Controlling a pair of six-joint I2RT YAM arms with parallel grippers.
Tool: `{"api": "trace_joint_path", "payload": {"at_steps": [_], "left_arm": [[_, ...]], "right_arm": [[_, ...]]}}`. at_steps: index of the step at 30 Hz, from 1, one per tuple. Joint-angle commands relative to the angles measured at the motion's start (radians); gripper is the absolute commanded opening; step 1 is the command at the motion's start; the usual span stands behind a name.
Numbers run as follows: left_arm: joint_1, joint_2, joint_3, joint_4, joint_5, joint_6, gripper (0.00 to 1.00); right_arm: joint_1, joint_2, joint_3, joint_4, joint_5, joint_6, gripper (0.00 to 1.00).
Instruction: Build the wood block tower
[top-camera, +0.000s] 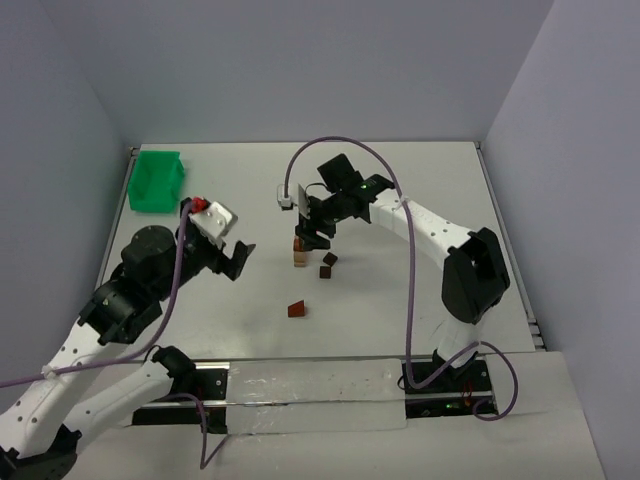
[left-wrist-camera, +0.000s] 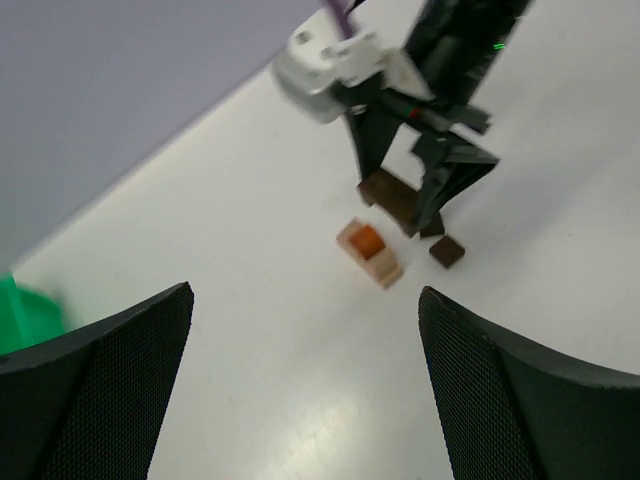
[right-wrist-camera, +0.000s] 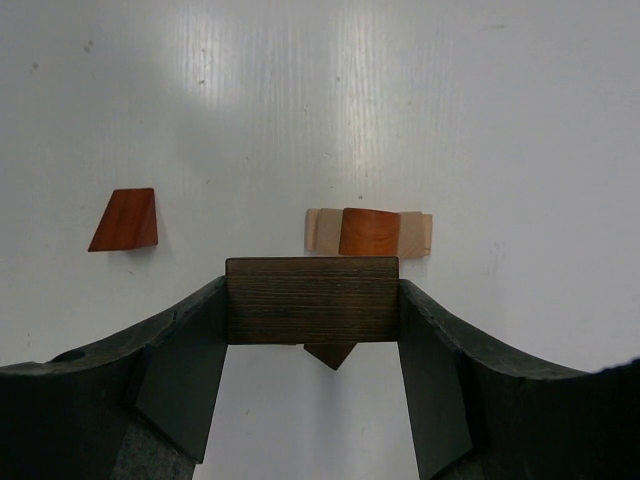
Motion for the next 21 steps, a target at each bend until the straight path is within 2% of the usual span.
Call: {"api": "trace_joint_path", "payload": {"at_steps": [1,4,12,21], "left_arm": [[0.219,0.107,0.103,-0.241,0.178,-0.234,0.99],[0.354,0.158,0.124,-0.264,0.304,-0.267,0.99],[0.518,0.234,0.132,-0.150,0.451,-0.345,0.99],[0.557,0.250,0.123,-0.112,0.522,-0.387,0.99]], "right_arm": [[-0.004,0.064,0.103,0.011,-0.008,-0.026,0.24],[-0.004,0.092,0.105,0.045,-0.010,0.000,0.24],[-0.004,0.105,0.056,0.152,-0.013,0.069,0.24],[-0.004,0.128,0.020,0.221,-0.012,0.104,0.24]]}}
